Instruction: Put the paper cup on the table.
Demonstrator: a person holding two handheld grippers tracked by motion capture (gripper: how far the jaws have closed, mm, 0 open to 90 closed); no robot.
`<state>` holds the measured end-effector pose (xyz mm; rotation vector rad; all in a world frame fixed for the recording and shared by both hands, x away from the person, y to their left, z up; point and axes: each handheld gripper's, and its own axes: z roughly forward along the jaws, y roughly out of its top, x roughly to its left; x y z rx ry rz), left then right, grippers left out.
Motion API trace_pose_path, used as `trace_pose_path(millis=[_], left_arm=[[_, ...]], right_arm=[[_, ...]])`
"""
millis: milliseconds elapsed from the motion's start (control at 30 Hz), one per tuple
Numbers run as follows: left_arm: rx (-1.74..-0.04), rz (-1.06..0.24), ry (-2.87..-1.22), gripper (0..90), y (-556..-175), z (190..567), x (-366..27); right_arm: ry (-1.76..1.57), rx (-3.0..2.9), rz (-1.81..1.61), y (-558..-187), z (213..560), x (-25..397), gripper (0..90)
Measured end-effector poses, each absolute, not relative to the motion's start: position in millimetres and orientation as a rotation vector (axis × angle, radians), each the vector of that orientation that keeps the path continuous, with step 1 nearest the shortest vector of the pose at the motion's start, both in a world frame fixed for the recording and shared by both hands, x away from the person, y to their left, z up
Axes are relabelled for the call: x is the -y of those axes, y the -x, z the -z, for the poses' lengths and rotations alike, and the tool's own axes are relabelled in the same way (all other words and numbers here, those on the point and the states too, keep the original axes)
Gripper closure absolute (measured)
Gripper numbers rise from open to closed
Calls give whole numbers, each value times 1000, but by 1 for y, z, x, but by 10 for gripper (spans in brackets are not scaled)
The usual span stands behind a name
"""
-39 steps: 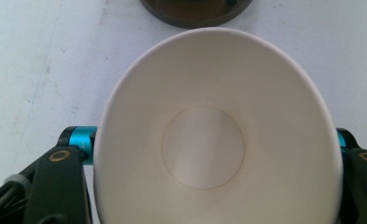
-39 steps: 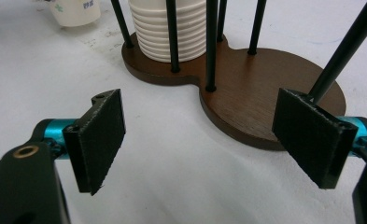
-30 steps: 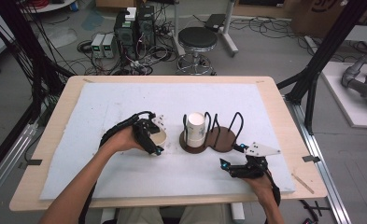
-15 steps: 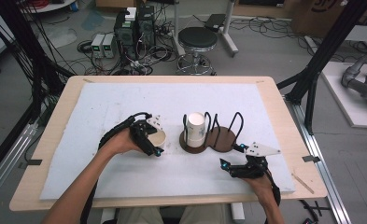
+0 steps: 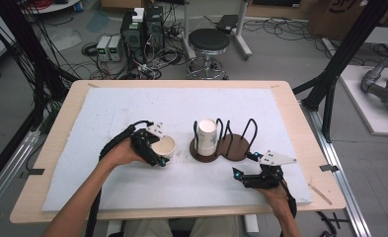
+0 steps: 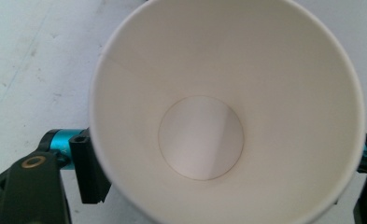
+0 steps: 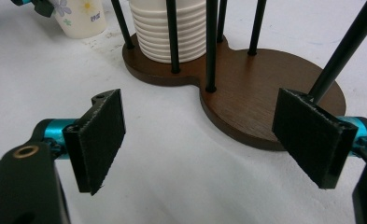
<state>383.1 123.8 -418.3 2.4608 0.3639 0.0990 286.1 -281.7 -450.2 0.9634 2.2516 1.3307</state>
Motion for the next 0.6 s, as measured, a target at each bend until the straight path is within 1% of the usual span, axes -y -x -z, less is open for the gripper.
trace_pose_path(millis=[333,600], left_arm=[[-348,-117,-2434,194,-374,409,-137],[-372,-143,-2382,194,-360,410,-162]], right_arm=[[-966,-2254,-1330,-286,450,282,177],[-967,-2247,-1335,-287,450,282,177]])
